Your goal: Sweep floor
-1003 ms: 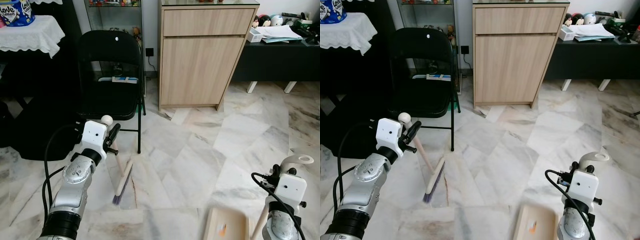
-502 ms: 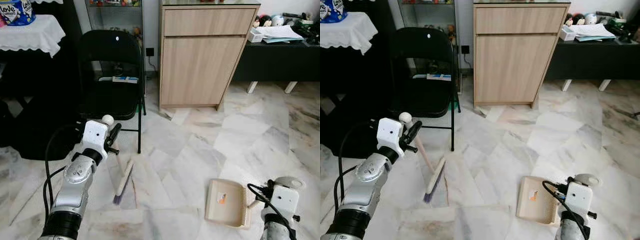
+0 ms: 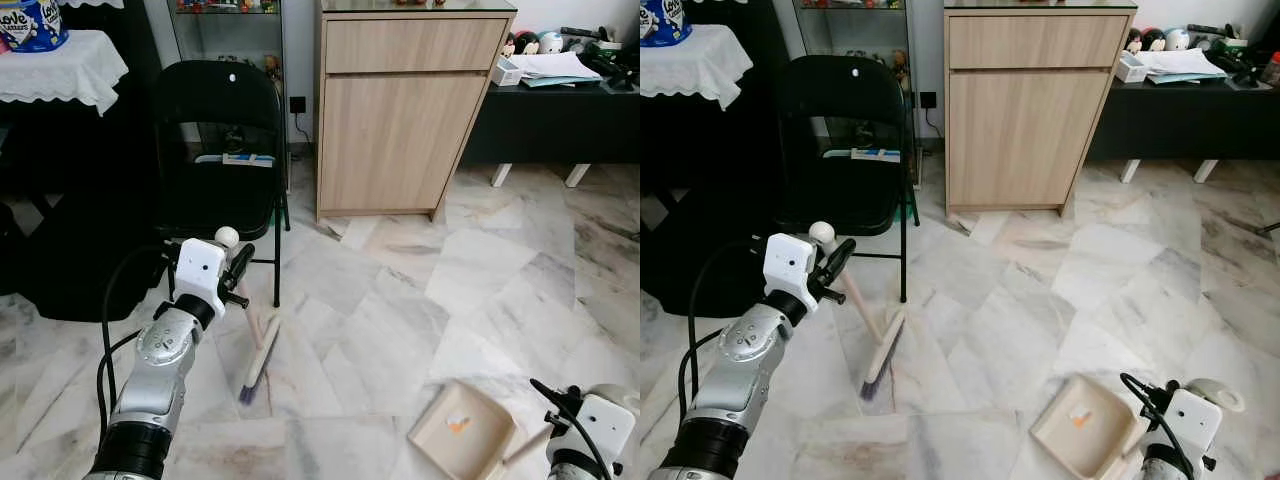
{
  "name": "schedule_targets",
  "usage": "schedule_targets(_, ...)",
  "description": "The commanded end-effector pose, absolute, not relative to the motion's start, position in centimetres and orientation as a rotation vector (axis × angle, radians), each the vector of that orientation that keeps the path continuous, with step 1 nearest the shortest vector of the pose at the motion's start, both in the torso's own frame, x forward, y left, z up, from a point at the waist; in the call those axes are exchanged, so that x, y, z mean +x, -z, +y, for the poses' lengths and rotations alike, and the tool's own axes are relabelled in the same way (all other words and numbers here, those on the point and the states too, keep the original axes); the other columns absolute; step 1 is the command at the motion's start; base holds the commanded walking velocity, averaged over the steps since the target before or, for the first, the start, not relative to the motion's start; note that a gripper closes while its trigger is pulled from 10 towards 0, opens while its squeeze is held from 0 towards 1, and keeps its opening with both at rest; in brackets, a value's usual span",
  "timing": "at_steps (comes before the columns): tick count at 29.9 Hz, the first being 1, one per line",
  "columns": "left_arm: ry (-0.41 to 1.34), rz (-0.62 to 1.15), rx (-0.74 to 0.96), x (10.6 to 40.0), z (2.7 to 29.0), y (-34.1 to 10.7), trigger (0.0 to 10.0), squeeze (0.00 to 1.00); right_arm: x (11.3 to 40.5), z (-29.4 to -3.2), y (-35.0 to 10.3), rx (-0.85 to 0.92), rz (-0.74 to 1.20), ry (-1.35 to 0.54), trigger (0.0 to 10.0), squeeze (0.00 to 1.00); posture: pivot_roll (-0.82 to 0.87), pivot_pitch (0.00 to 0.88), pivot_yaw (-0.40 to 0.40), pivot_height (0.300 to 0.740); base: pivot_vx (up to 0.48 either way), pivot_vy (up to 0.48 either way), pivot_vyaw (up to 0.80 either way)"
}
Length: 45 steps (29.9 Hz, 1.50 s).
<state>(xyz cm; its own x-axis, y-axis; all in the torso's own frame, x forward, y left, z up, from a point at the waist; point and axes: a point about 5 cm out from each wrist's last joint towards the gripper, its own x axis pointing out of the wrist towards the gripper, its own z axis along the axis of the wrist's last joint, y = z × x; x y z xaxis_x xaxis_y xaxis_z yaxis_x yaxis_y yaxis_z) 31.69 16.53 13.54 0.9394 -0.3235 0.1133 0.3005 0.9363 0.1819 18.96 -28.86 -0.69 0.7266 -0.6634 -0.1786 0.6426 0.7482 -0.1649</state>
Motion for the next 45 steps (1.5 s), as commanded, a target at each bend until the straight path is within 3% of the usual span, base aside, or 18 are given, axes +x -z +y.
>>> schedule_targets(1,0.344,-0.212,0.158,31.7,16.0,-15.1,10.0,0.00,18.8,-29.3,0.6,-0.096,0.230,0.747,10.0,0.00,0.08,0.057,-0.031,0.740,0.000,0.000,0.00)
schedule_targets(12,0.359,-0.208,0.150,31.6,15.7,-15.1,10.0,0.00,19.0,-29.2,0.6,-0.087,0.223,0.741,10.0,0.00,0.08,0.056,-0.035,0.740,0.000,0.000,0.00)
schedule_targets(13,0.361,-0.206,0.150,31.6,15.7,-15.0,10.0,0.00,19.0,-29.1,0.6,-0.086,0.222,0.738,10.0,0.20,0.08,0.055,-0.035,0.740,0.000,0.000,0.00)
schedule_targets(15,0.361,-0.205,0.150,31.6,15.7,-15.0,10.0,0.00,19.0,-29.1,0.6,-0.085,0.221,0.736,10.0,0.98,0.08,0.055,-0.035,0.740,0.000,0.000,0.00)
schedule_targets(16,0.362,-0.205,0.149,31.6,15.7,-15.0,10.0,0.00,19.0,-29.1,0.6,-0.085,0.222,0.735,10.0,1.00,0.08,0.055,-0.036,0.740,0.000,0.000,0.00)
schedule_targets(28,0.359,-0.195,0.155,31.5,15.8,-14.8,10.0,0.00,19.0,-29.1,0.7,-0.089,0.225,0.732,10.0,1.00,0.08,0.056,-0.038,0.740,0.000,0.000,0.00)
schedule_targets(29,0.359,-0.194,0.158,31.5,15.9,-14.8,10.0,0.00,19.1,-29.1,0.7,-0.094,0.232,0.732,10.0,0.00,0.08,0.056,-0.038,0.740,0.000,0.000,0.00)
schedule_targets(37,0.353,-0.190,0.160,31.6,16.0,-14.7,10.0,0.00,19.4,-29.1,0.3,-0.095,0.212,0.737,10.0,0.00,0.08,0.054,-0.037,0.740,0.000,0.000,0.00)
schedule_targets(45,0.346,-0.178,0.164,31.6,16.5,-14.4,10.0,0.00,22.3,-28.4,-4.9,-0.088,-0.053,0.703,10.0,0.00,0.08,0.054,-0.035,0.740,0.000,0.000,0.00)
